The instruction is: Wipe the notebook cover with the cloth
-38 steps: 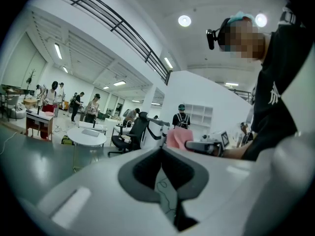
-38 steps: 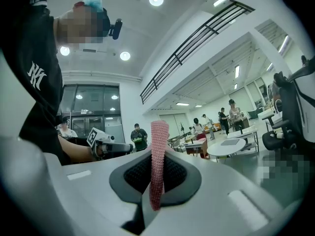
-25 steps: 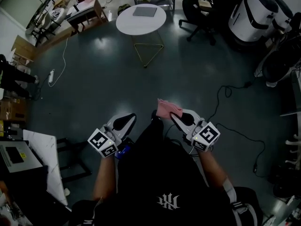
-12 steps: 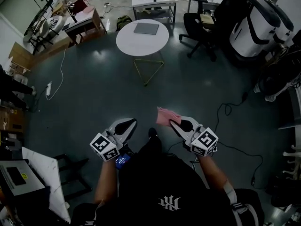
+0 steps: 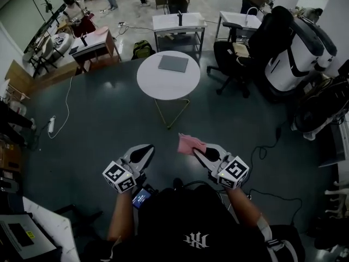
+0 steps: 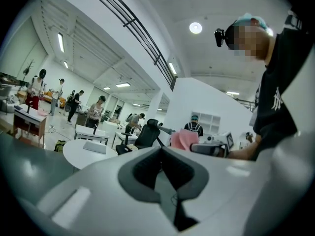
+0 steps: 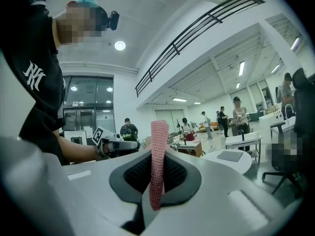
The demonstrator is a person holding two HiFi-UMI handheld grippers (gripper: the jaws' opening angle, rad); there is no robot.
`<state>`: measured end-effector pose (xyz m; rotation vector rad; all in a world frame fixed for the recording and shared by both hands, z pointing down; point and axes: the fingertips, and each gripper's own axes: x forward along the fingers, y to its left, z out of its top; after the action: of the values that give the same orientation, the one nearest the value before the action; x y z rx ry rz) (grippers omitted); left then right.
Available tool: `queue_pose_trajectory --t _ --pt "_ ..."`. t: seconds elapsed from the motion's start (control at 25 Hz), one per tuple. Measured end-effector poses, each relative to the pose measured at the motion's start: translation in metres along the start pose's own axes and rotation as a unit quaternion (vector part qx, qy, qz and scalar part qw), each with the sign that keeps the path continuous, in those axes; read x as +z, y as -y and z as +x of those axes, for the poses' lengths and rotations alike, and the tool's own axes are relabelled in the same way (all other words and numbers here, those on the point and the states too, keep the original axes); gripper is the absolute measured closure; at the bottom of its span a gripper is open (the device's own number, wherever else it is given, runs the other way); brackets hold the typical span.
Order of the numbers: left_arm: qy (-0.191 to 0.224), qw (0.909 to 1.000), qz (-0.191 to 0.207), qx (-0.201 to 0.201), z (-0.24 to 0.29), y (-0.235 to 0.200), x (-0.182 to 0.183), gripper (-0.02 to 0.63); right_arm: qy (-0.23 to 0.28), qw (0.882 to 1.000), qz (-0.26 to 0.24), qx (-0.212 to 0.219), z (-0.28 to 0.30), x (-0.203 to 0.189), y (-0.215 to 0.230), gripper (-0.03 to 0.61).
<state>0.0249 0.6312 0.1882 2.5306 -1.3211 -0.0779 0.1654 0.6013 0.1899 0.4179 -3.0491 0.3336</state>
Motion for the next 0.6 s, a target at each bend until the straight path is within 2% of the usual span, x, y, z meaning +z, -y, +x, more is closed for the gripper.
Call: queue_pose_trajectory --t 0.36,0.6 --pt "-0.007 0.9995 -0.029 -0.007 0.036 -0.067 0.004 0.609 -0.010 0.999 0.005 -0.034 0.038 0.008 0.064 0.568" --pt "-0.025 0.9992 -0.030 -0.006 0.082 -0.111 0.008 0.609 -0.003 0.999 0.014 -0.030 0.070 0.009 0.125 0.567"
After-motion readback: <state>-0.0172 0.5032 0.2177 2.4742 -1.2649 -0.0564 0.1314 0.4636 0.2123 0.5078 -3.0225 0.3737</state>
